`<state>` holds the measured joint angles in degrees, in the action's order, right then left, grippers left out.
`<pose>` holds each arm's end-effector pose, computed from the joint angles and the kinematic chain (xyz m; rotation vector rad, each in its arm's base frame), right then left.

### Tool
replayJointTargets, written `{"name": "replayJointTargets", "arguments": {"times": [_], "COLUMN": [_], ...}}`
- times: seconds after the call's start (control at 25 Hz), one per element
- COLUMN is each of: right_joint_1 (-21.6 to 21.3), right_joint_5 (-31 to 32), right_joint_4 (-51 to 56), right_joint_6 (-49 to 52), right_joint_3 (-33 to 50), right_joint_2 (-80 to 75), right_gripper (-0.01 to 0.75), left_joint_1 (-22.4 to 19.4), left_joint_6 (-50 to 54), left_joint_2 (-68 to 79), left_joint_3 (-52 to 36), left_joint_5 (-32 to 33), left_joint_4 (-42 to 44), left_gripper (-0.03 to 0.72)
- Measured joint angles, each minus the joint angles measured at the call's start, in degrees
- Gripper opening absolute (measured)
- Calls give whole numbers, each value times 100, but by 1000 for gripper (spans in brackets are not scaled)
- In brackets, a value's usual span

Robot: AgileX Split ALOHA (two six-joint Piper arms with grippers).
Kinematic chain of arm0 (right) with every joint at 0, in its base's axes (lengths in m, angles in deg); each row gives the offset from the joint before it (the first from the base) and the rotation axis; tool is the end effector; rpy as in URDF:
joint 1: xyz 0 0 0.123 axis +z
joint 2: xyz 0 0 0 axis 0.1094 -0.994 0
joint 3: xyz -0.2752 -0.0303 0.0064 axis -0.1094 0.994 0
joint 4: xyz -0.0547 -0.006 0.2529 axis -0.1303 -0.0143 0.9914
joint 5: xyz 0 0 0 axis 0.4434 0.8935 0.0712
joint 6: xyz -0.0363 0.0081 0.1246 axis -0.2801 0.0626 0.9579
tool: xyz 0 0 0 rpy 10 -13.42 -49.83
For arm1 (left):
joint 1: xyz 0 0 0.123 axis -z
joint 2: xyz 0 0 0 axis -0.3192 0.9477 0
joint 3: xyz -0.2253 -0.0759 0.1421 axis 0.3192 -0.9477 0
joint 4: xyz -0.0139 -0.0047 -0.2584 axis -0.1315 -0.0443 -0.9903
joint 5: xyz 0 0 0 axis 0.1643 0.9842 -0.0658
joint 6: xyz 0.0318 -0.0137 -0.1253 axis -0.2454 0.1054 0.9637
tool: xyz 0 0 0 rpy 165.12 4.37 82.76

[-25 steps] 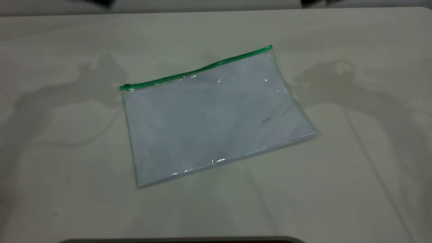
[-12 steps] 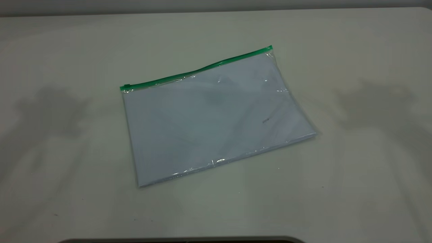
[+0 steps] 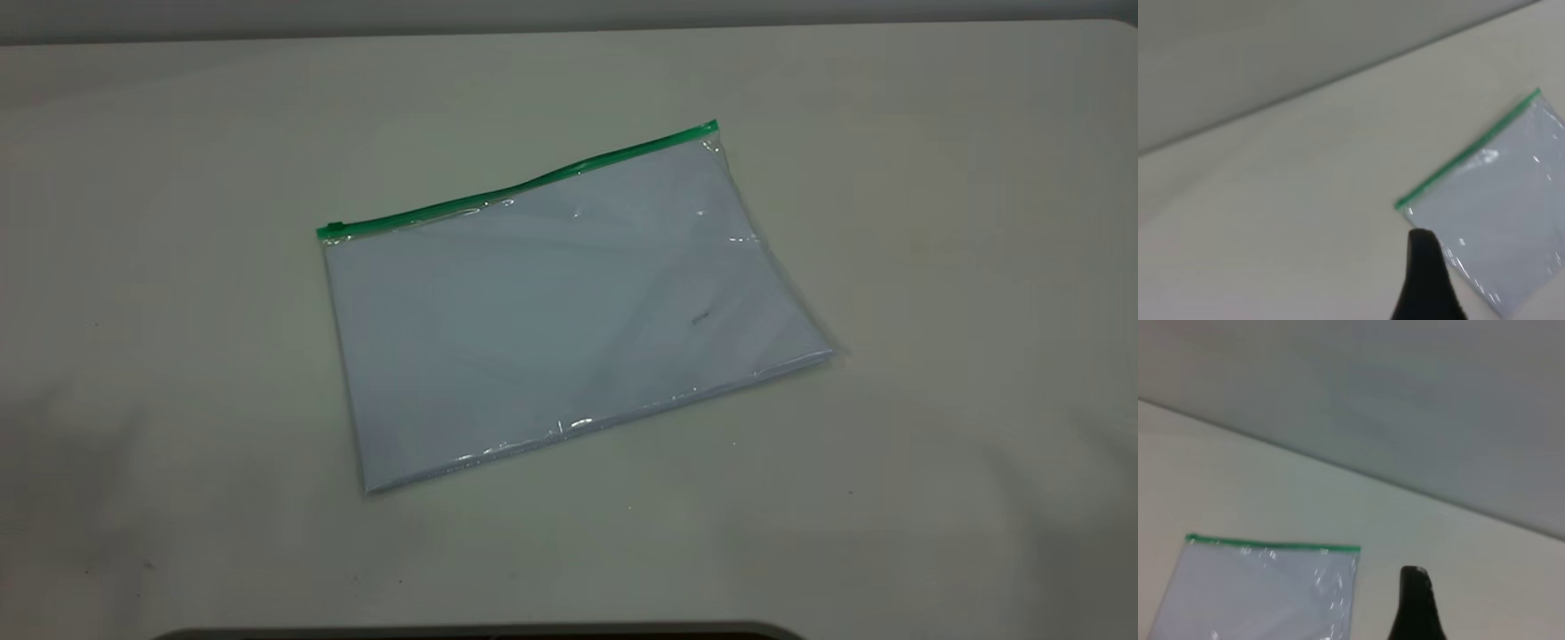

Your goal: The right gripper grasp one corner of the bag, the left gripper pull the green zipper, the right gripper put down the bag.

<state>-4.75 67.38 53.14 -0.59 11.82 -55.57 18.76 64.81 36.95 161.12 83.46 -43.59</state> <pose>0.1720 0.0426 0.4489 -0.4048 1.9626 0.1923 0.2218 -0.0307 0.4411 0.4229 2.1112 -0.0985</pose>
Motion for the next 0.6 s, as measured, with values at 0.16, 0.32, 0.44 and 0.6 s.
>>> {"name": "replayJointTargets", "arguments": {"times": [0.16,0.32,0.44,0.6], "right_joint_1": [0,0,0,0], "right_joint_5": [287,583,894,1093], "right_joint_4": [-5,17,17,-140], "right_joint_6": [13,57,177,329], "right_joint_3": [815,1619,2158,2819], "right_joint_2": [1027,2052,2744,3613], "right_gripper": [591,591,591,591], "left_joint_1": [0,0,0,0], "left_joint_6": [486,1056,1231,1269], "left_joint_2": [-577,-1207,-1810,-2689], "left_joint_3": [-6,-142,-556,-1374], "left_joint_5": [556,556,556,556], "left_joint_4": [417,814,904,916], "left_gripper": [588,588,588,588]}}
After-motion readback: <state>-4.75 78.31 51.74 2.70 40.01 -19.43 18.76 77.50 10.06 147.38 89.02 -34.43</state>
